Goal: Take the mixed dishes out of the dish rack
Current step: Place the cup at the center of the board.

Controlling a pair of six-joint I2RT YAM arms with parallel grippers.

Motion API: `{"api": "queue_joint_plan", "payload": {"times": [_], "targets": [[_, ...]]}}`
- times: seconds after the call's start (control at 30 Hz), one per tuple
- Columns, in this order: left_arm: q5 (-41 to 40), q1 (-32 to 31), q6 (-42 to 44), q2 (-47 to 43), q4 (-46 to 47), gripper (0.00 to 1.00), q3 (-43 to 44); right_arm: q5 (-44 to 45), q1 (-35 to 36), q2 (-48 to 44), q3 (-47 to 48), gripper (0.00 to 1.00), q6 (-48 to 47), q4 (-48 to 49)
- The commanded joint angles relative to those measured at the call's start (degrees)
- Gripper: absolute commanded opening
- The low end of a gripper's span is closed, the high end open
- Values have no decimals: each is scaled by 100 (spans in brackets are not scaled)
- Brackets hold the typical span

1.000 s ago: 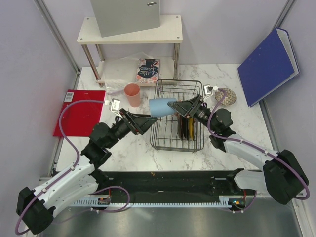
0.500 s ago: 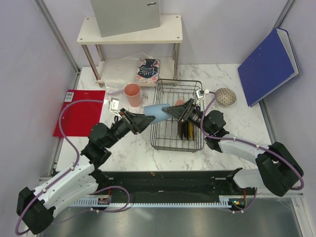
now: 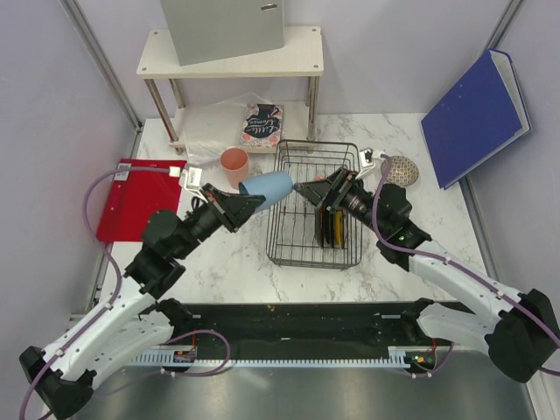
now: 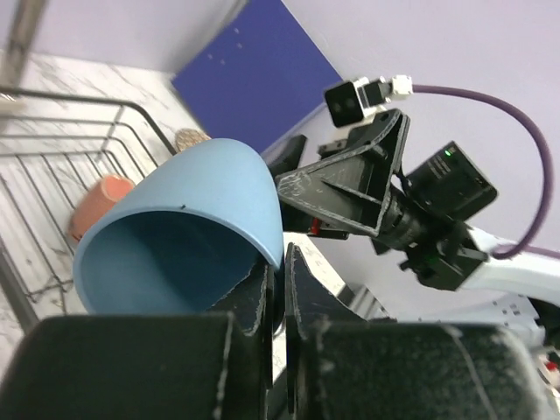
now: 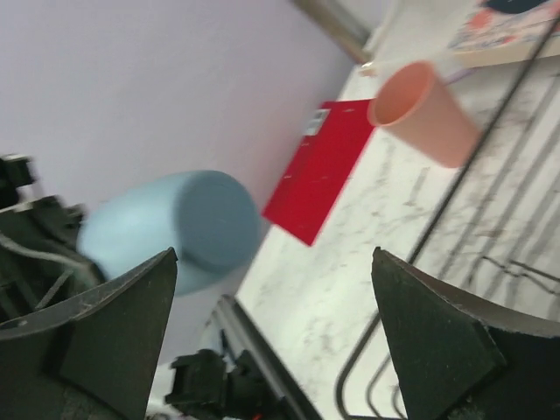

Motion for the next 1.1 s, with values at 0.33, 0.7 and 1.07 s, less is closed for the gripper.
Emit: {"api": "queue_joint_plan", "payload": {"times": [0.33, 0.7, 1.07], "targets": [[-3127, 233, 2364, 3548, -5647, 2, 5196, 3364, -28, -653, 1254, 98, -1704, -4542], [-2793, 1428, 2515, 6990, -7777, 2, 8996, 3532, -28, -1048, 1254, 98, -1985, -5078], [-2715, 1631, 2515, 7387, -7646, 2, 8988, 3488, -37, -1225, 1017, 98, -2020, -5096]]}}
